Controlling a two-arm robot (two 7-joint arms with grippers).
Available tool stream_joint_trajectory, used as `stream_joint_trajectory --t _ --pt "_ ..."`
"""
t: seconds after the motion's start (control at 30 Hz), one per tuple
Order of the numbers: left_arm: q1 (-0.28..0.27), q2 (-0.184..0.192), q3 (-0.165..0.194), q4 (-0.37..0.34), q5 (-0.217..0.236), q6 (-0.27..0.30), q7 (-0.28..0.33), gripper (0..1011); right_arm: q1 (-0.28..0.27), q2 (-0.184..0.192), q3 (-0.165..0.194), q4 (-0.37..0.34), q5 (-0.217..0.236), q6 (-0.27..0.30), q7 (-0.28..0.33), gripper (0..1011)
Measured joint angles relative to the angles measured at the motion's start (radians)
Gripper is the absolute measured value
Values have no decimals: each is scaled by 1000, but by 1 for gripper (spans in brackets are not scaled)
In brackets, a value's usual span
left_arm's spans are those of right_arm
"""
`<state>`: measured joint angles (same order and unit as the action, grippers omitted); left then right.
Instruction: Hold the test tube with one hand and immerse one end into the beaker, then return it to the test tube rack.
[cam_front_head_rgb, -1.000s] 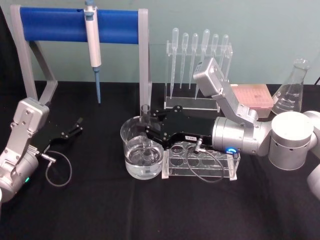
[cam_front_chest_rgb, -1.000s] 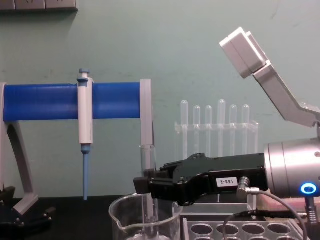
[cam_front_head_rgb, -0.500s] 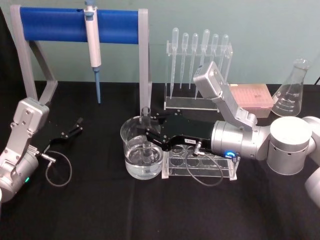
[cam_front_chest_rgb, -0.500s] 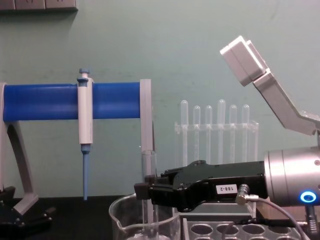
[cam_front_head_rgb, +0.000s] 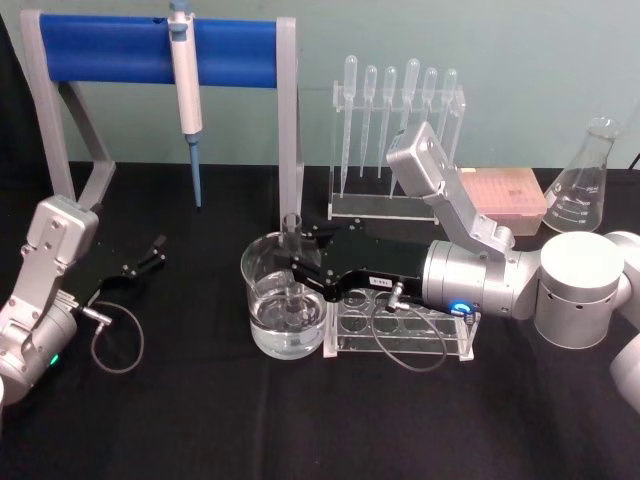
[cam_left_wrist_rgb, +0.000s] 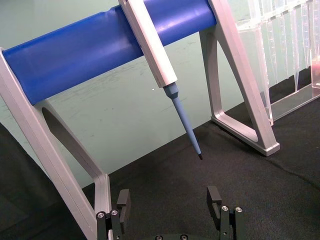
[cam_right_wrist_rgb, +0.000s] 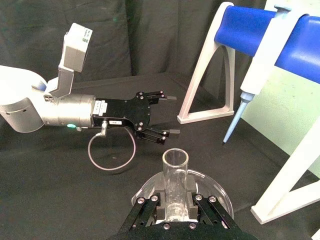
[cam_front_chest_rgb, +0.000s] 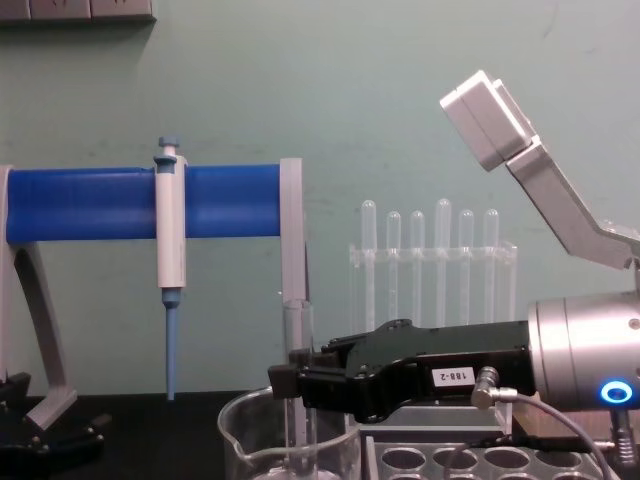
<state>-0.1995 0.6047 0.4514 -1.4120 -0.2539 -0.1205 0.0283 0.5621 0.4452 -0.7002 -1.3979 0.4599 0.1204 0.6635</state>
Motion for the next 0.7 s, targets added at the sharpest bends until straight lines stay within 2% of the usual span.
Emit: stream_joint_trajectory --t 0.7 --pt "0 0 0 0 0 0 0 1000 2 1 -2 0 1 -1 1 236"
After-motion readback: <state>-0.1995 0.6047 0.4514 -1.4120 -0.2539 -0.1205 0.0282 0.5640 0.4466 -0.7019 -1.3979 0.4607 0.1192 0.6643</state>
